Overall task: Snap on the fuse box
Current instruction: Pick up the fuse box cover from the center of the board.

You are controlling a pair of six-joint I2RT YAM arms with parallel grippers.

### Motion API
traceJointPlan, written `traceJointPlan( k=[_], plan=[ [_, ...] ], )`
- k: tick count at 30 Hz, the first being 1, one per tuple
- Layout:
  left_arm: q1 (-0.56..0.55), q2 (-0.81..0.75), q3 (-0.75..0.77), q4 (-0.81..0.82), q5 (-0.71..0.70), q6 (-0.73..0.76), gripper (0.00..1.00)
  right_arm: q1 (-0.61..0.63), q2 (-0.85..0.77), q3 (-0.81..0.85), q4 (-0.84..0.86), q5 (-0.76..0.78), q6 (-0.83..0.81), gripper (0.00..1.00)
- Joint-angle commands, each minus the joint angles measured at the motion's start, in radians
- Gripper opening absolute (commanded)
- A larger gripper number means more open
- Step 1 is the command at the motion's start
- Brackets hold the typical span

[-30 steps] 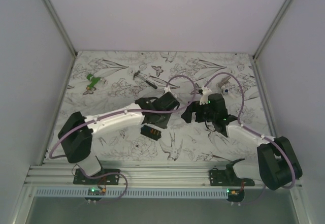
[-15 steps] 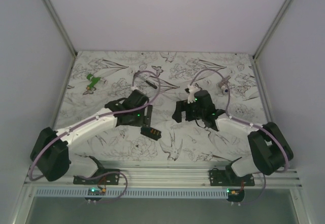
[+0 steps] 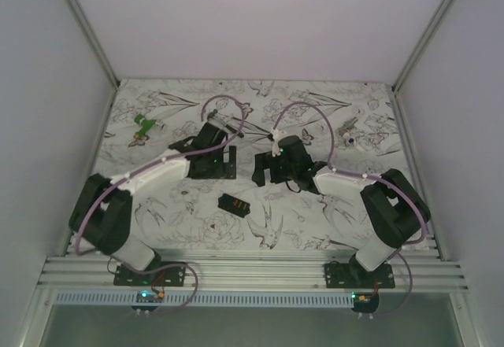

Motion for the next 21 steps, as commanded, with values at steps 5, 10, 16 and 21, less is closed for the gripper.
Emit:
traceJointPlan(
  k=[5,10,16,21],
  plan=[
    [-0.003,0.282,0.228,0.035,-0.009,0.132,0.89,0.005,-0.042,-0.033,0.026,0.044,-0.017,1.0],
    [-0.003,0.399,0.311,0.022,0.012,0.161,0.74,0.006,-0.07,-0.066,0.028,0.04,-0.042,1.0],
    [-0.003,0.438,0.353,-0.006,0.008,0.179,0.52,0.022,-0.131,-0.11,0.029,0.032,-0.09,1.0],
    [-0.001,0.379,0.34,-0.024,0.0,0.164,0.37,0.099,-0.158,-0.153,0.068,0.005,-0.137,1.0]
  ],
)
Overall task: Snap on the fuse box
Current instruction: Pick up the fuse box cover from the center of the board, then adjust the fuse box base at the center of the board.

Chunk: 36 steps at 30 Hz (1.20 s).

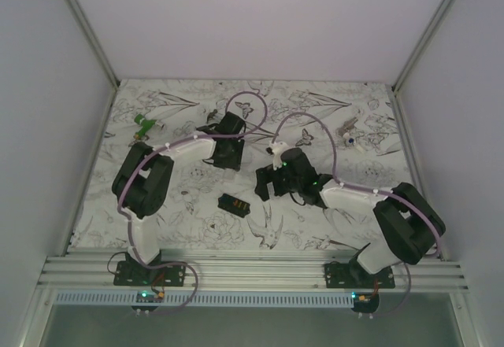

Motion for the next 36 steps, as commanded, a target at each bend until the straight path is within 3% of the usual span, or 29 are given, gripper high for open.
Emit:
traceJointPlan(
  k=[1,9,18,28,36],
  plan=[
    [0.0,-0.077,0.003,-0.057,-0.009,-0.003,0.36,0.088,-0.036,-0.036,0.068,-0.017,-0.067,1.0],
    [0.029,-0.244,-0.069,-0.108,-0.054,-0.058,0.34,0.244,0.009,-0.037,0.113,0.0,-0.137,1.0],
    [0.041,-0.404,-0.171,-0.152,-0.075,-0.088,0.32,0.25,0.126,0.002,0.098,0.123,-0.162,1.0],
    [0.019,-0.537,-0.245,-0.179,-0.003,-0.063,0.31,0.113,0.176,0.069,0.095,0.177,-0.126,1.0],
    [-0.059,-0.535,-0.229,-0.221,0.02,0.01,0.31,-0.002,0.227,0.173,0.067,0.131,-0.127,1.0]
  ],
)
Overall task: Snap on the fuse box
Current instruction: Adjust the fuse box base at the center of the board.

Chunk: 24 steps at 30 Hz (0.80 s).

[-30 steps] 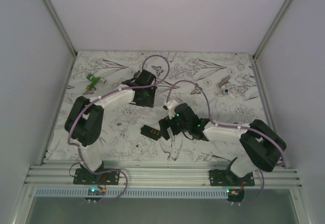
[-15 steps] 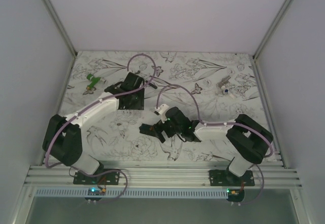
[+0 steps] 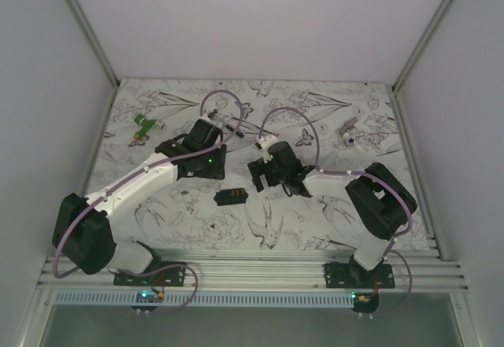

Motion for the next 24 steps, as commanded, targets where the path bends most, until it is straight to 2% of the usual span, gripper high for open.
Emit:
traceJointPlan(
  k=[1,6,8,12,15,20,24],
  plan=[
    [-0.054,0.01,0.011,-0.079,0.016,0.081,0.31,-0.058,-0.004,0.051,-0.009,-0.029,0.011,1.0],
    [-0.139,0.071,0.078,-0.175,-0.013,0.201,0.29,-0.124,-0.111,-0.008,-0.047,-0.045,0.013,1.0],
    [-0.16,0.092,0.105,-0.21,-0.031,0.246,0.26,-0.151,-0.161,-0.053,-0.053,-0.058,0.018,1.0],
    [-0.166,0.094,0.138,-0.261,-0.094,0.248,0.21,-0.172,-0.267,-0.158,-0.003,-0.157,0.021,1.0],
    [-0.139,0.052,0.135,-0.282,-0.135,0.197,0.24,-0.124,-0.293,-0.224,0.096,-0.227,0.018,1.0],
    [-0.016,0.001,0.101,-0.282,-0.045,0.083,0.24,0.006,-0.234,-0.203,0.145,-0.221,-0.014,1.0],
    [0.023,-0.021,0.078,-0.283,-0.041,0.05,0.23,0.089,-0.182,-0.173,0.172,-0.179,-0.023,1.0]
  ],
)
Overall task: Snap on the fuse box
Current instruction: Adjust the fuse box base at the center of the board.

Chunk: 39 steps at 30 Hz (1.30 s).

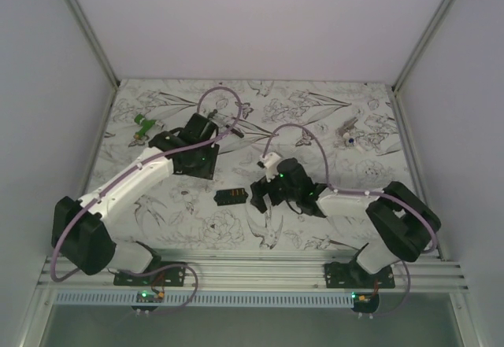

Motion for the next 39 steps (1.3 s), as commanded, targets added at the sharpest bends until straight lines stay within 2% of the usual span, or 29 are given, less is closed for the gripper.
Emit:
traceJointPlan(
  k=[1,9,16,21,31,35,39],
  plan=[
    [0.032,-0.033,-0.036,-0.057,0.017,-0.07,0.23,0.082,0.072,0.067,0.082,0.028,-0.029,1.0],
    [0.051,-0.039,-0.064,-0.049,0.042,-0.106,0.23,0.162,0.22,0.144,0.094,0.114,-0.042,1.0],
    [0.051,-0.044,-0.066,-0.042,0.058,-0.1,0.23,0.154,0.266,0.171,0.085,0.266,-0.065,1.0],
    [0.051,-0.044,-0.066,-0.031,0.091,-0.088,0.23,0.099,0.275,0.169,0.076,0.299,-0.058,1.0],
    [0.007,0.008,-0.048,0.006,0.154,-0.043,0.22,0.024,0.304,0.245,0.054,0.263,-0.055,1.0],
    [-0.029,0.066,-0.013,0.009,0.143,-0.009,0.22,-0.041,0.241,0.195,0.075,0.191,-0.012,1.0],
    [-0.057,0.146,0.026,0.008,0.134,0.041,0.21,-0.127,0.129,0.148,0.027,0.138,0.009,1.0]
  ],
)
